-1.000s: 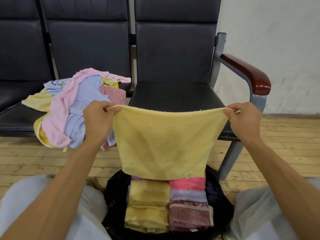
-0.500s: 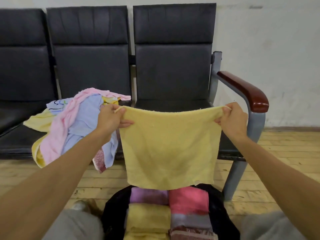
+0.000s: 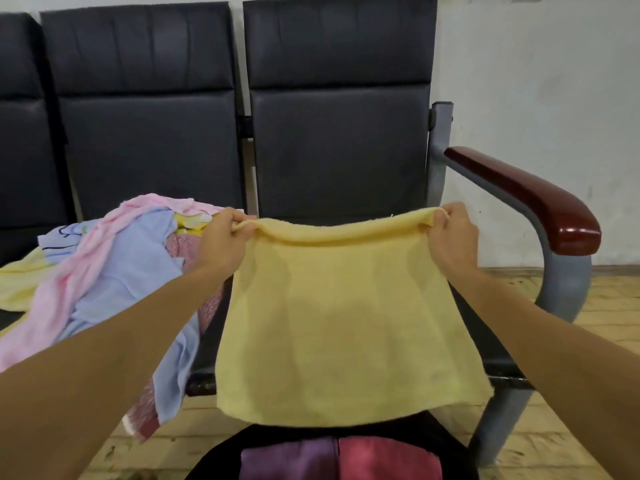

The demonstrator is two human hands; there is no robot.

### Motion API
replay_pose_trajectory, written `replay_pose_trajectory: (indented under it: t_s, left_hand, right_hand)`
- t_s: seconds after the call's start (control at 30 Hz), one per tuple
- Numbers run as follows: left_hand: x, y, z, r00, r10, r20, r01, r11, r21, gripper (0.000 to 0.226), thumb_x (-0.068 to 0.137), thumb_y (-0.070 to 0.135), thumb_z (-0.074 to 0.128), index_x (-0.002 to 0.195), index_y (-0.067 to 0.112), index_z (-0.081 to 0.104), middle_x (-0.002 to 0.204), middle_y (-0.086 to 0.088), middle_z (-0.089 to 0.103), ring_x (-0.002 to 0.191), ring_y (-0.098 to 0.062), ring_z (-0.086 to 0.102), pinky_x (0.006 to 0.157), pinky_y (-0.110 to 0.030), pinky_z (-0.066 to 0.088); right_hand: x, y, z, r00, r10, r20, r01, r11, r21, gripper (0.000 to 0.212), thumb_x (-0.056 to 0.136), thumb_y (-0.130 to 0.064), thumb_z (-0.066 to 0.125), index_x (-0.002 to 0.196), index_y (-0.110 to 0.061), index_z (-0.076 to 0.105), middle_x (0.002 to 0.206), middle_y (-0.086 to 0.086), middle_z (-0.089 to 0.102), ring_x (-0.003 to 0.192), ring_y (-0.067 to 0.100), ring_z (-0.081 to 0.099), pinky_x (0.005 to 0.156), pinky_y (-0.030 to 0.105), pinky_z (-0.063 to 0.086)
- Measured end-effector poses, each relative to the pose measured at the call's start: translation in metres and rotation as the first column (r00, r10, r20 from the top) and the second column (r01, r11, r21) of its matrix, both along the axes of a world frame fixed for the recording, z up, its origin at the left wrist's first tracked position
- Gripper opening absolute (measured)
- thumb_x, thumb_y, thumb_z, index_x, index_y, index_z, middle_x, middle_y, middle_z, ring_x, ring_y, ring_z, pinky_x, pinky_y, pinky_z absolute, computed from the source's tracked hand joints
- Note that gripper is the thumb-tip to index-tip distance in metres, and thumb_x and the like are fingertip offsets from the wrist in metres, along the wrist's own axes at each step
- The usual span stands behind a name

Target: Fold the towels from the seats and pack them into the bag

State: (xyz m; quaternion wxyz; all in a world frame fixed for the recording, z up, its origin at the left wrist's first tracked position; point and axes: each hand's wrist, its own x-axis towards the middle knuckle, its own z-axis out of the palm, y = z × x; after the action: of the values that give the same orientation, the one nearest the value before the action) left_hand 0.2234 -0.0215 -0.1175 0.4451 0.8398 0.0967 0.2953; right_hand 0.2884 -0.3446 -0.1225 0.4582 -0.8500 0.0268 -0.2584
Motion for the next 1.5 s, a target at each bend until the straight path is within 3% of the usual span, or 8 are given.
replay_pose_trajectory:
  t_s: [0.2, 0.4, 0.6, 0.73, 0.93, 1.1, 1.37, 1.5]
  left_hand:
    - [-0.002, -0.007, -0.006, 0.998, -0.063, 0.002, 0.062, 0.992, 0.105, 0.005, 0.097, 0.018, 0.054, 0.095, 0.014, 0.055, 0.089, 0.004, 0.057, 0.080, -0.010, 0.052, 0.064, -0.021, 0.040]
    - [-0.046, -0.007, -0.020, 0.984, -0.118, -0.134, 0.135, 0.982, 0.128, 0.009, 0.097, 0.022, 0.054, 0.099, 0.014, 0.058, 0.087, 0.002, 0.057, 0.083, -0.013, 0.053, 0.068, -0.026, 0.042]
    - [-0.085, -0.010, -0.036, 0.921, -0.225, -0.319, 0.262, 0.962, 0.078, 0.004, 0.093, 0.021, 0.061, 0.091, 0.018, 0.062, 0.102, 0.003, 0.065, 0.095, -0.014, 0.058, 0.074, -0.020, 0.042]
    - [-0.105, -0.016, -0.057, 0.873, -0.297, -0.387, 0.314, 0.949, -0.022, 0.013, 0.094, 0.020, 0.059, 0.093, 0.015, 0.071, 0.101, 0.002, 0.069, 0.100, -0.015, 0.061, 0.081, -0.019, 0.043]
    - [-0.089, -0.019, -0.070, 0.955, -0.038, -0.293, 0.105, 0.971, 0.216, 0.023, 0.097, 0.019, 0.055, 0.115, 0.013, 0.066, 0.115, -0.006, 0.056, 0.101, -0.021, 0.055, 0.088, -0.028, 0.041]
    - [-0.075, -0.014, -0.079, 0.773, 0.192, -0.605, 0.090, 0.910, 0.404, 0.054, 0.092, 0.048, 0.056, 0.126, 0.006, 0.056, 0.132, -0.017, 0.051, 0.119, -0.033, 0.048, 0.102, -0.043, 0.040]
    - [-0.088, -0.008, -0.065, 0.729, -0.026, -0.684, 0.086, 0.995, 0.055, 0.030, 0.086, 0.011, 0.070, 0.110, 0.002, 0.054, 0.110, -0.015, 0.059, 0.101, -0.027, 0.056, 0.076, -0.032, 0.045]
    - [-0.104, 0.007, -0.056, 0.710, -0.136, -0.691, 0.028, 0.986, -0.164, 0.039, 0.076, -0.002, 0.072, 0.112, -0.004, 0.059, 0.112, -0.014, 0.062, 0.104, -0.028, 0.057, 0.087, -0.035, 0.048]
  right_hand:
    - [0.011, -0.010, 0.003, 0.986, 0.141, -0.085, -0.126, 0.978, 0.167, 0.010, 0.099, -0.021, 0.043, 0.099, -0.024, 0.053, 0.106, 0.007, 0.061, 0.100, 0.026, 0.064, 0.092, 0.046, 0.055]
    - [-0.025, -0.035, -0.001, 0.981, 0.117, -0.156, -0.122, 0.992, -0.018, 0.018, 0.096, -0.019, 0.052, 0.107, -0.016, 0.066, 0.104, 0.005, 0.066, 0.099, 0.024, 0.063, 0.093, 0.043, 0.053]
    - [-0.061, -0.055, -0.008, 0.970, 0.102, -0.222, -0.163, 0.947, -0.276, 0.021, 0.099, -0.016, 0.048, 0.106, -0.010, 0.067, 0.096, 0.007, 0.064, 0.076, 0.014, 0.054, 0.064, 0.025, 0.038]
    - [-0.075, -0.063, -0.029, 0.925, 0.093, -0.368, -0.218, 0.924, -0.315, 0.031, 0.100, -0.025, 0.050, 0.098, -0.002, 0.070, 0.097, 0.019, 0.068, 0.072, 0.014, 0.052, 0.067, 0.028, 0.041]
    - [-0.078, -0.053, -0.036, 0.908, 0.063, -0.415, -0.222, 0.911, -0.348, 0.022, 0.093, -0.020, 0.065, 0.109, -0.006, 0.063, 0.108, 0.014, 0.067, 0.087, 0.018, 0.055, 0.079, 0.032, 0.047]
    - [-0.072, -0.044, -0.035, 0.828, 0.019, -0.560, -0.200, 0.944, -0.264, 0.020, 0.084, -0.002, 0.067, 0.102, 0.007, 0.068, 0.104, 0.023, 0.066, 0.096, 0.032, 0.062, 0.082, 0.040, 0.054]
    - [-0.084, -0.056, -0.020, 0.624, 0.163, -0.764, -0.273, 0.962, -0.018, 0.017, 0.070, 0.003, 0.064, 0.075, -0.003, 0.048, 0.074, 0.011, 0.042, 0.062, 0.018, 0.040, 0.055, 0.027, 0.035]
    - [-0.094, -0.057, -0.011, 0.490, 0.227, -0.842, -0.399, 0.917, 0.015, 0.018, 0.073, 0.002, 0.067, 0.080, -0.003, 0.051, 0.074, 0.011, 0.048, 0.061, 0.016, 0.046, 0.051, 0.023, 0.038]
